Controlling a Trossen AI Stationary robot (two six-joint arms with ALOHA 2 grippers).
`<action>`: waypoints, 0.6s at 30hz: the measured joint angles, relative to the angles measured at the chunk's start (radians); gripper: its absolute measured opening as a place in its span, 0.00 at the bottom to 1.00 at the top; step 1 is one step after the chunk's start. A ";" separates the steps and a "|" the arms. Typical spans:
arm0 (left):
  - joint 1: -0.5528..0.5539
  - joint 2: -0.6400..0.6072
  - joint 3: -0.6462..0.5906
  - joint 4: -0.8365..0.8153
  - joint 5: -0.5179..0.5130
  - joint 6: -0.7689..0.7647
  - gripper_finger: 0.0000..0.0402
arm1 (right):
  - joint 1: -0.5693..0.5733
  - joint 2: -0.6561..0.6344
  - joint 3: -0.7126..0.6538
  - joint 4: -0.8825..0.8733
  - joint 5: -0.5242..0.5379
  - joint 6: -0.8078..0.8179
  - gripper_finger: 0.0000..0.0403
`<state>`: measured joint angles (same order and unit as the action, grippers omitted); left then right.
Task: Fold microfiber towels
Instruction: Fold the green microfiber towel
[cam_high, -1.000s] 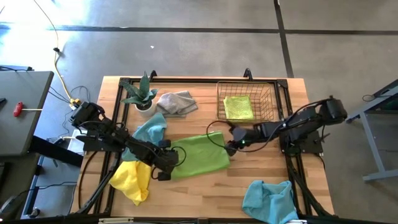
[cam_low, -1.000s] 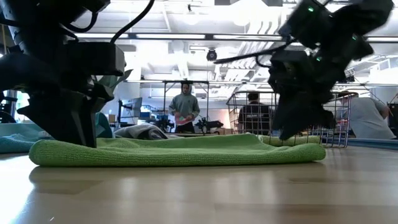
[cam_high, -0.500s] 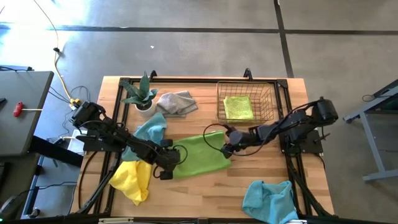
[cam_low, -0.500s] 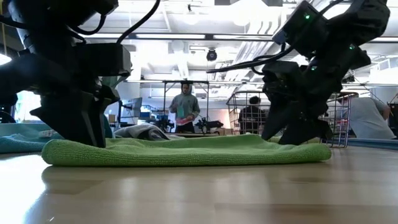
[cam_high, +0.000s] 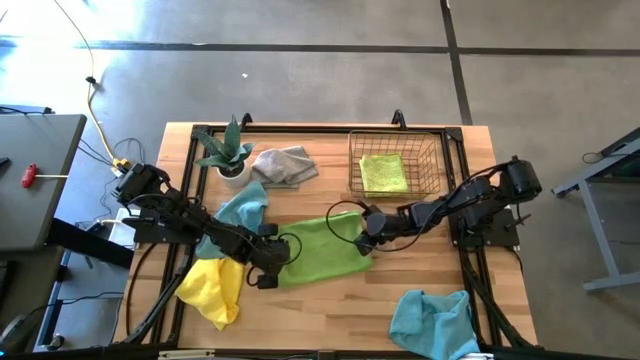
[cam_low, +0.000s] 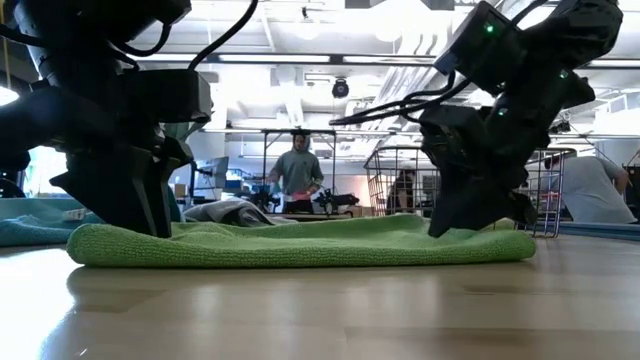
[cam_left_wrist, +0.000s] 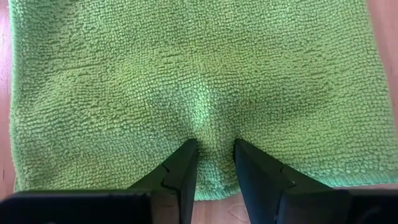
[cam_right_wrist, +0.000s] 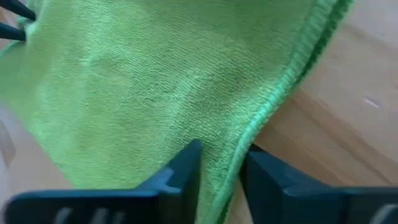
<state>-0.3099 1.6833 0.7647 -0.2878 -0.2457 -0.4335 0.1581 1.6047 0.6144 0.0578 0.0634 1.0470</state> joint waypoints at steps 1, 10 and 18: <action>0.000 0.000 0.000 0.000 0.000 0.000 0.25 | 0.000 0.000 0.000 -0.008 0.003 0.000 0.16; 0.001 0.006 0.039 -0.017 -0.026 0.025 0.25 | -0.001 -0.003 0.002 -0.047 -0.005 -0.024 0.01; 0.003 0.005 0.088 -0.093 -0.027 0.050 0.25 | 0.028 -0.065 0.003 -0.223 -0.038 0.016 0.00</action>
<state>-0.3069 1.6882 0.8531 -0.3805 -0.2729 -0.3835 0.1856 1.5398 0.6170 -0.1649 0.0250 1.0634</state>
